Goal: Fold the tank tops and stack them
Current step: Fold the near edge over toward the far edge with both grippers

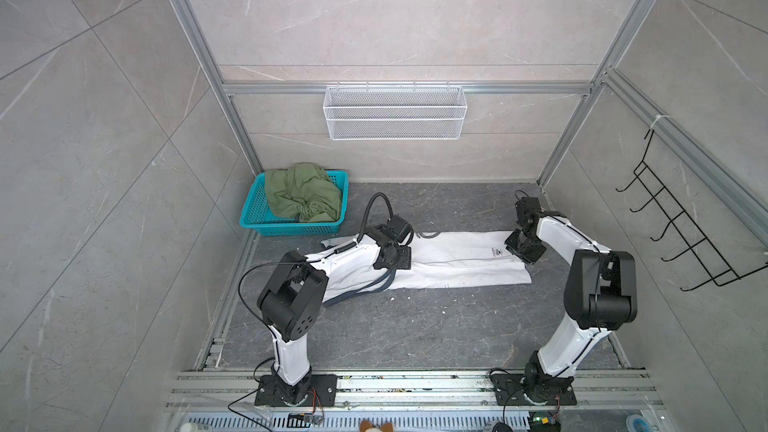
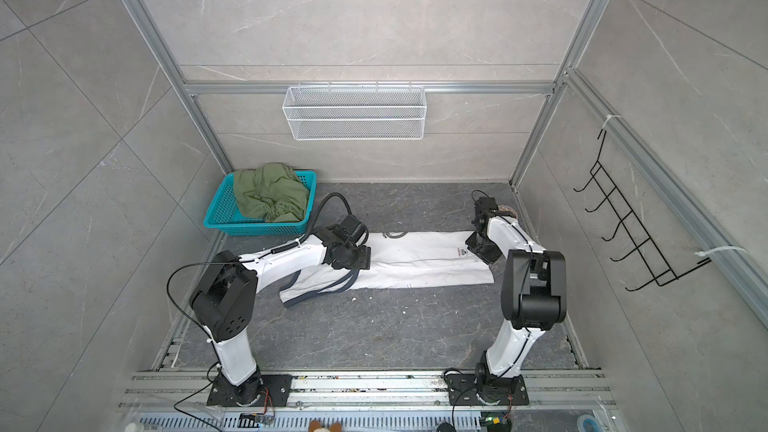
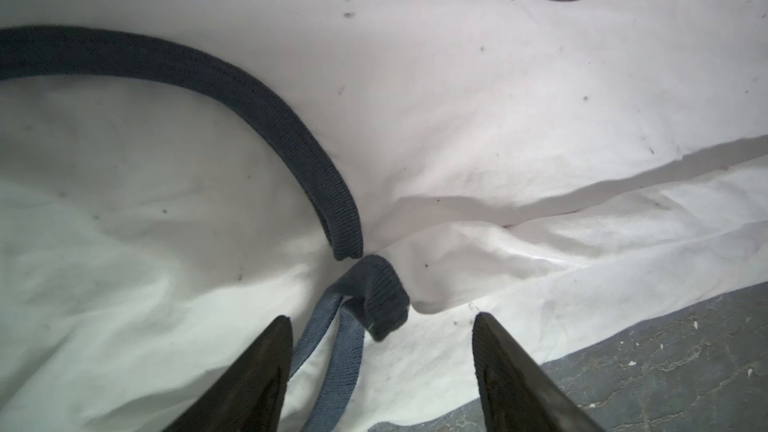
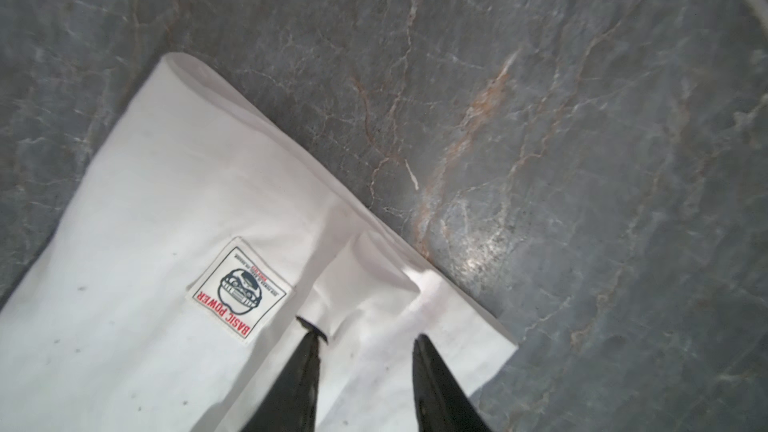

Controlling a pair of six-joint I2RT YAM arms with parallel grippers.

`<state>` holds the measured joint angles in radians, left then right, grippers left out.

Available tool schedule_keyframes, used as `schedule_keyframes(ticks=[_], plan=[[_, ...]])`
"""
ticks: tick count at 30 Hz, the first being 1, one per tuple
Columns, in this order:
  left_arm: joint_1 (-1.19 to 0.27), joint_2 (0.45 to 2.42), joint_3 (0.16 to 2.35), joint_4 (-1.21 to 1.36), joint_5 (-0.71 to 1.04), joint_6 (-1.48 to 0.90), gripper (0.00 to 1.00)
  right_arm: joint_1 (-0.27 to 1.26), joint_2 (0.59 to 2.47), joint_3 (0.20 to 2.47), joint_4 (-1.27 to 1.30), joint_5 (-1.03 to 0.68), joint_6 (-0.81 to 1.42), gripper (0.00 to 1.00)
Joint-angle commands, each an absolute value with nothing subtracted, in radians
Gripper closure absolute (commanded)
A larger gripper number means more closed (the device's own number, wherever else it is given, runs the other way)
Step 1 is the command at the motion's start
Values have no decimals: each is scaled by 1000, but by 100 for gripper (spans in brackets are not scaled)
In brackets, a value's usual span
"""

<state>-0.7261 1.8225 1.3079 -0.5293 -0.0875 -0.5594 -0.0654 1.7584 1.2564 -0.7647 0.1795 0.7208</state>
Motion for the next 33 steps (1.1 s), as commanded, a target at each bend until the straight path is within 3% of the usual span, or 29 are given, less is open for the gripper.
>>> schedule_keyframes(ticks=[1,11,17,22,23,33], plan=[[-757,1756,1280,-523,-130,-463,25,-61,1687,1201,-765,179,687,60],[-762,1849,1308,-481,-179,-394,20,-72,1716,1170,-684,104,690,59],[-747,1879,1315,-446,-209,-361,12,-74,1760,1180,-656,56,712,52],[-734,1900,1317,-425,-189,-352,12,-77,1769,1162,-651,67,733,51],[-733,1903,1319,-423,-186,-353,12,-79,1770,1160,-650,66,735,44],[-725,1925,1344,-394,-176,-347,35,-87,1802,1173,-621,61,752,45]])
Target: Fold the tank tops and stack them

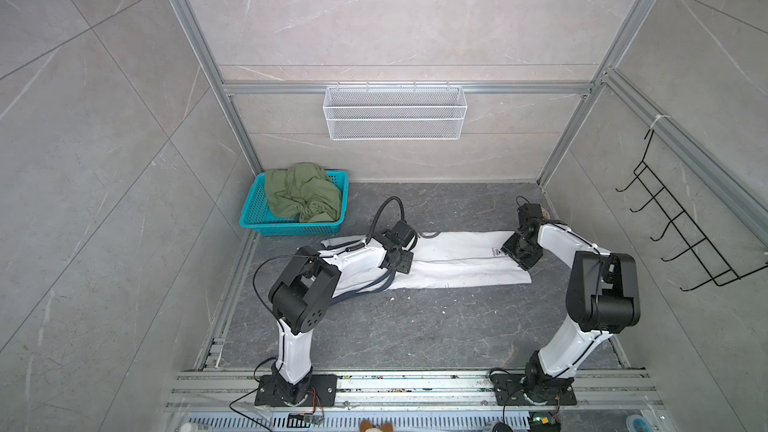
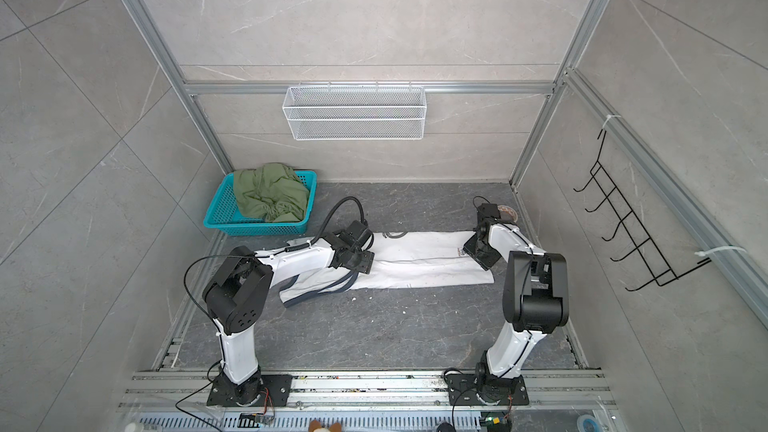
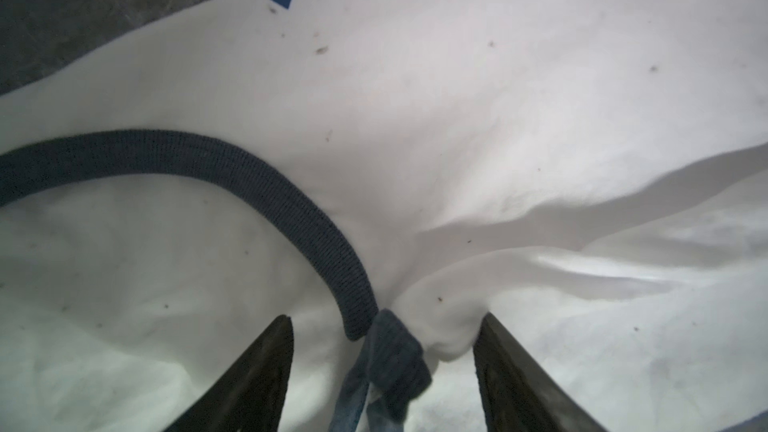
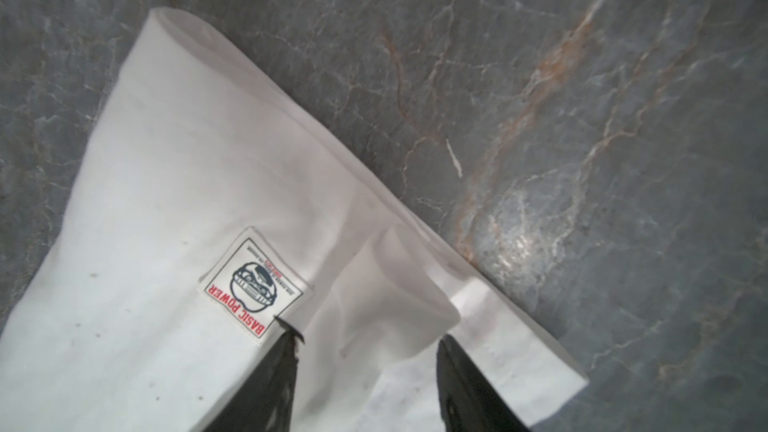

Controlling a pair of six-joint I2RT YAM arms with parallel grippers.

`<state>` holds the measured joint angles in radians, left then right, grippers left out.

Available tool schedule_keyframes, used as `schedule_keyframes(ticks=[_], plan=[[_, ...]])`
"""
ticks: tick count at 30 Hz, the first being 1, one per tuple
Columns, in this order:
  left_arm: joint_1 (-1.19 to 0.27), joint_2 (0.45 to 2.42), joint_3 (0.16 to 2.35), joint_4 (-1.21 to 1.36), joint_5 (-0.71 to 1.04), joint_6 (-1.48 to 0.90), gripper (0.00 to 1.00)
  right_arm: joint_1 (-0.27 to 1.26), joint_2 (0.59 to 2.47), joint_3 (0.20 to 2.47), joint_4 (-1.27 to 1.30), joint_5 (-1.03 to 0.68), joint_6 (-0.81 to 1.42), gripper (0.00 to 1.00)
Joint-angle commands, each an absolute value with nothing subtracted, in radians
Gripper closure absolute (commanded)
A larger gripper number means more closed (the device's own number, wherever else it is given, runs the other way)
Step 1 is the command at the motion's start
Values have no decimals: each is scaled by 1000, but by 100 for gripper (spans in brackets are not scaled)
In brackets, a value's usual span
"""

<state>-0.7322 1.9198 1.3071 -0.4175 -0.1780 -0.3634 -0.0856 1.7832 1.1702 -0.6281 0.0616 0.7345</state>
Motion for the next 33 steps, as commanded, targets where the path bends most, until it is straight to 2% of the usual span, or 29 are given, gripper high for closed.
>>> schedule_keyframes(ticks=[1,11,15,22,27,33], plan=[[-724,1925,1345,-392,-176,-347,37,-87,1801,1175,-620,67,753,45],[-718,1936,1351,-372,-143,-339,59,-87,1817,1193,-619,92,754,57],[-718,1930,1345,-366,-129,-338,67,-87,1819,1207,-621,109,760,64],[-720,1878,1294,-330,-112,-330,78,-85,1811,1226,-640,134,762,91],[-742,1804,1237,-319,-118,-323,87,-78,1734,1193,-682,166,765,94],[-830,1647,1112,-356,-154,-335,92,-78,1512,1042,-768,163,750,94]])
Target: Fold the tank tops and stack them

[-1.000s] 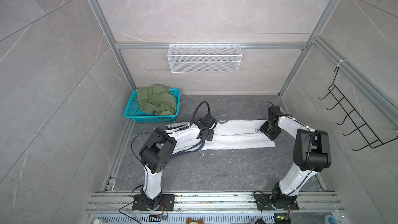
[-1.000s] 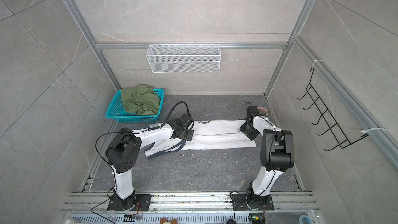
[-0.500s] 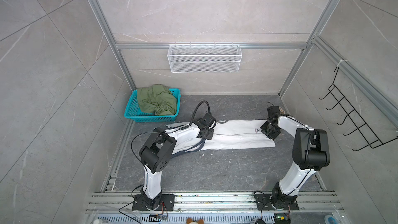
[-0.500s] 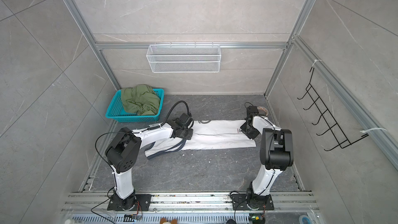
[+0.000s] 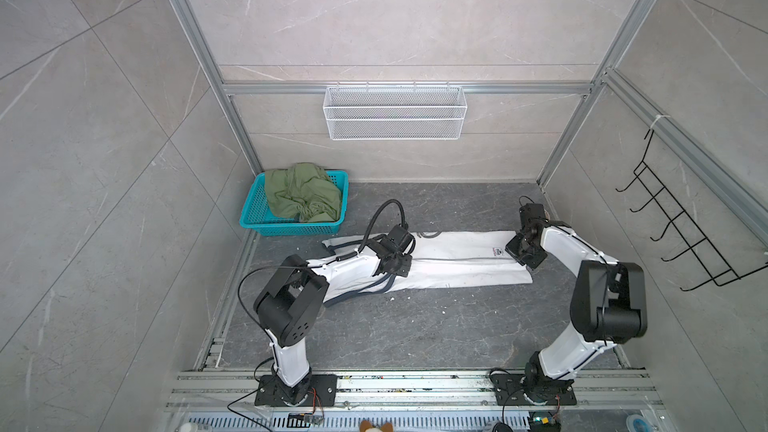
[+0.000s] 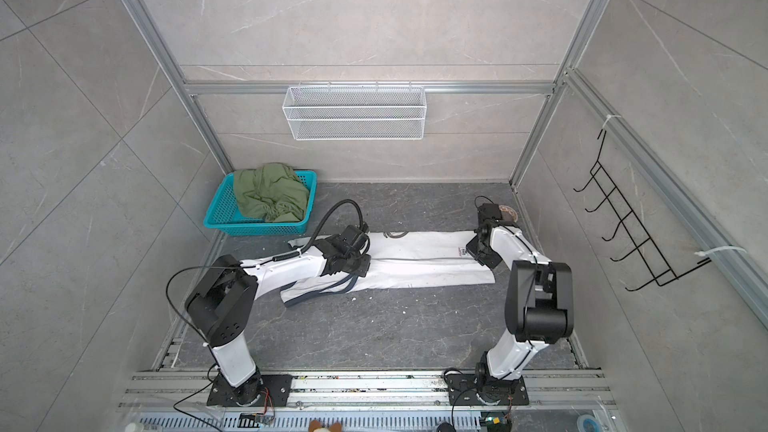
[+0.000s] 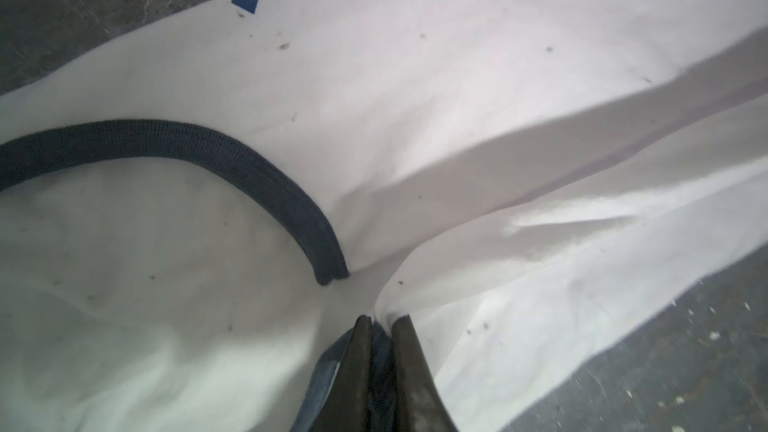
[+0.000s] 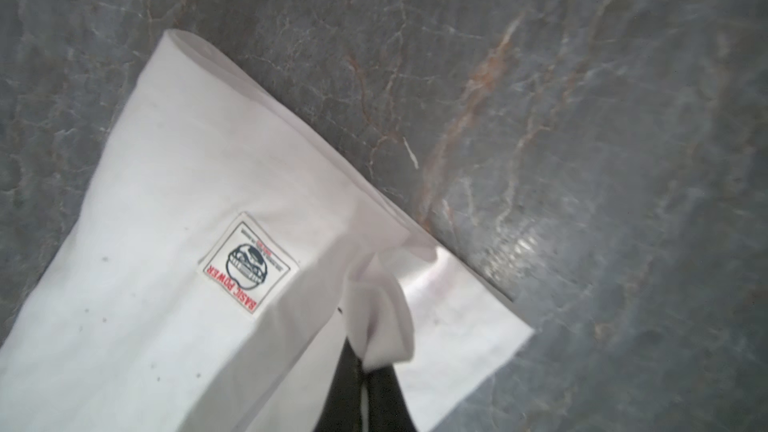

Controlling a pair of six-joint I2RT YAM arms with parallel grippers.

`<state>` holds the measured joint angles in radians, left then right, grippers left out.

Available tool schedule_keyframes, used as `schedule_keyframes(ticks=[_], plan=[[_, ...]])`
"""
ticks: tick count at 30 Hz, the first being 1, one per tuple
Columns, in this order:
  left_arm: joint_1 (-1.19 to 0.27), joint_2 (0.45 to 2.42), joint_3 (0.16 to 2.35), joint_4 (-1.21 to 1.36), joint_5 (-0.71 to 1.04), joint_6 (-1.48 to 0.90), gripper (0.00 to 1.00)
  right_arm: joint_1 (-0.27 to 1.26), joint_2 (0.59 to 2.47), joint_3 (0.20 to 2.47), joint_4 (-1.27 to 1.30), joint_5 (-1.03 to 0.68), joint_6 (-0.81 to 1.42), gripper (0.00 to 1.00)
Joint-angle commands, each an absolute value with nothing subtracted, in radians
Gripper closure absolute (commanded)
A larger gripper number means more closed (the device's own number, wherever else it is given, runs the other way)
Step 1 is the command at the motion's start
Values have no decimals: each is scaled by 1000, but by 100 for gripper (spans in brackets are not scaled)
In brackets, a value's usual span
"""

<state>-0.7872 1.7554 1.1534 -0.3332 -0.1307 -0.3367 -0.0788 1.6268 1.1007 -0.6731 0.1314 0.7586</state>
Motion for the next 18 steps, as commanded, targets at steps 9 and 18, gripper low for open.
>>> schedule_keyframes(ticks=[9,18], plan=[[-1050,1479,944,-506,-50,-461,93,-76,1212,809,-972,102,789,94],[-1028,1501,954,-465,-68,-495,94,-81,1276,833,-905,142,778,94]])
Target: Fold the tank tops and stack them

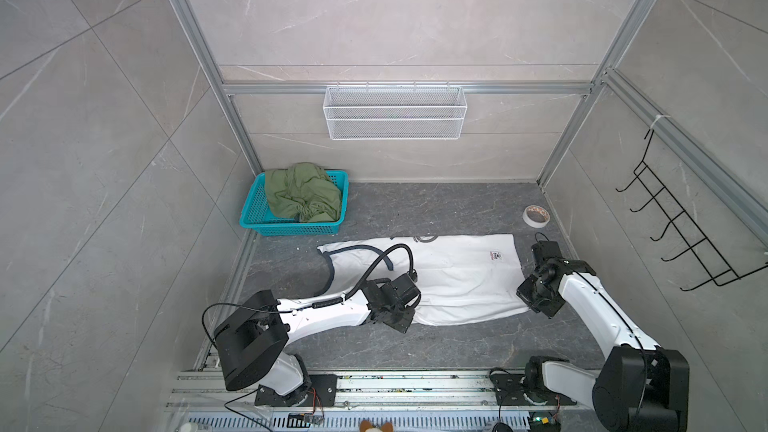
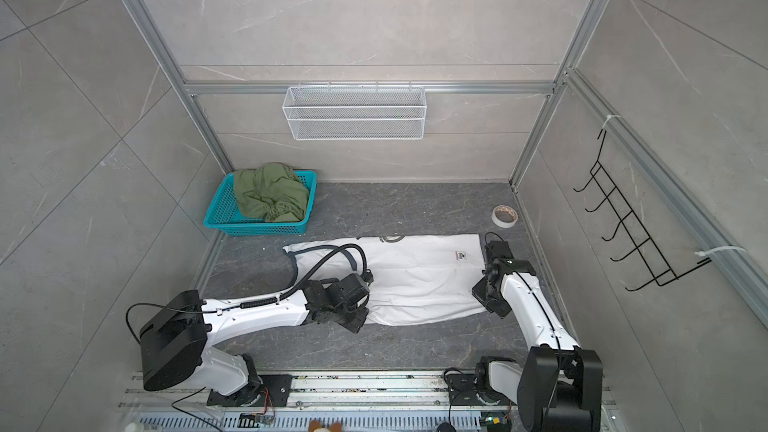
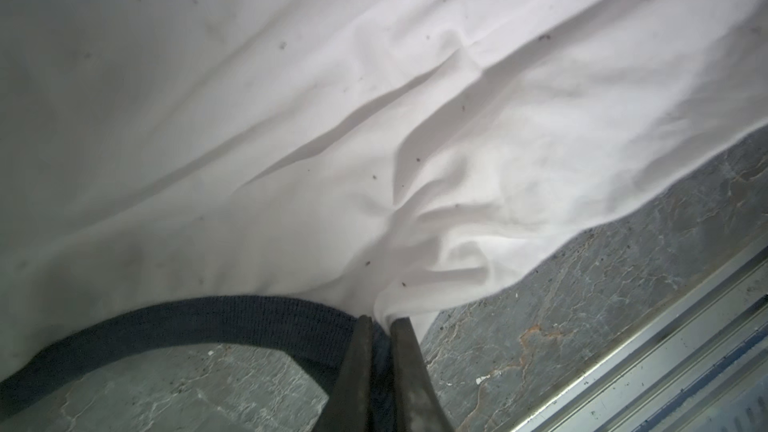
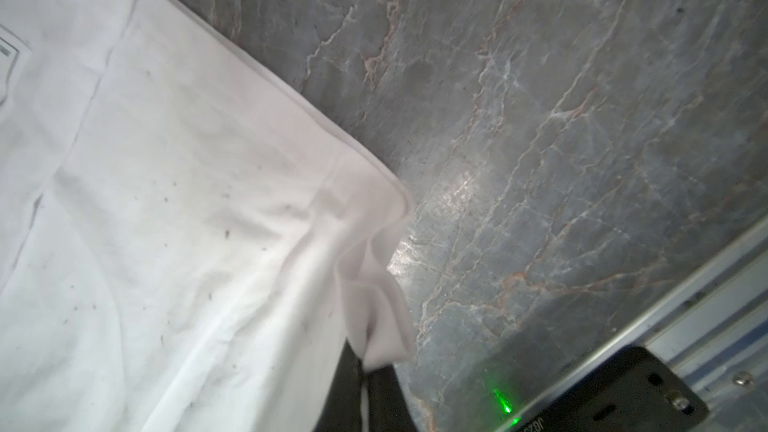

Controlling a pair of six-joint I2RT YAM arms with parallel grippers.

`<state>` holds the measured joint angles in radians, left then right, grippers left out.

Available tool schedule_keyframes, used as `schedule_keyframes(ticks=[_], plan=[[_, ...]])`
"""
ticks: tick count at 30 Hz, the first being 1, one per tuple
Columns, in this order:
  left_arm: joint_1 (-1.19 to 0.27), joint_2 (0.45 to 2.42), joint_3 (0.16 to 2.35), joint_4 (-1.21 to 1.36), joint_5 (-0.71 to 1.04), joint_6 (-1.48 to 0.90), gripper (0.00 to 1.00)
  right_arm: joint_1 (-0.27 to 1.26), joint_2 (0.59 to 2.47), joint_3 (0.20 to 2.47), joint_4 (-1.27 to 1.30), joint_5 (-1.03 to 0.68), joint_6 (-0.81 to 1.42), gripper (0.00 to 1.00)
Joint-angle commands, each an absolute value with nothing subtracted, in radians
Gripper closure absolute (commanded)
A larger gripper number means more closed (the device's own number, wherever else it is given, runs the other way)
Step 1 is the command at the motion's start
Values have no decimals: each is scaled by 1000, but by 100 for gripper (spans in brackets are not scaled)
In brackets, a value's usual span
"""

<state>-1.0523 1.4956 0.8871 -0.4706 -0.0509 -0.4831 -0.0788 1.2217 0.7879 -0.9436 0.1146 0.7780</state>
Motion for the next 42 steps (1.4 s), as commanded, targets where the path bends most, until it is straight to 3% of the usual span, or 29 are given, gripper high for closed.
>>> schedule_keyframes(ticks=[1,15,26,28,30,34,39,42], plan=[[-1018,1517,973,-456,-63,-488,94,-81,1304,857,-891,148,775,94],[-803,1740,1197,-498,61,-523,91,-78,1631,1107,-748,134,752,93],[-734,1859,1303,-552,76,-549,85,-60,1803,1222,-729,140,762,87],[-730,1875,1319,-560,67,-553,82,-55,1817,1233,-739,151,768,83],[-729,1890,1344,-581,49,-555,72,-50,1821,1238,-746,172,769,71],[-729,1891,1379,-635,-38,-564,60,-42,1796,1250,-777,218,765,59],[-744,1817,1369,-655,-198,-566,48,-2,1712,1251,-833,329,755,54],[-775,1770,1338,-632,-260,-557,48,37,1670,1248,-863,375,749,54]])
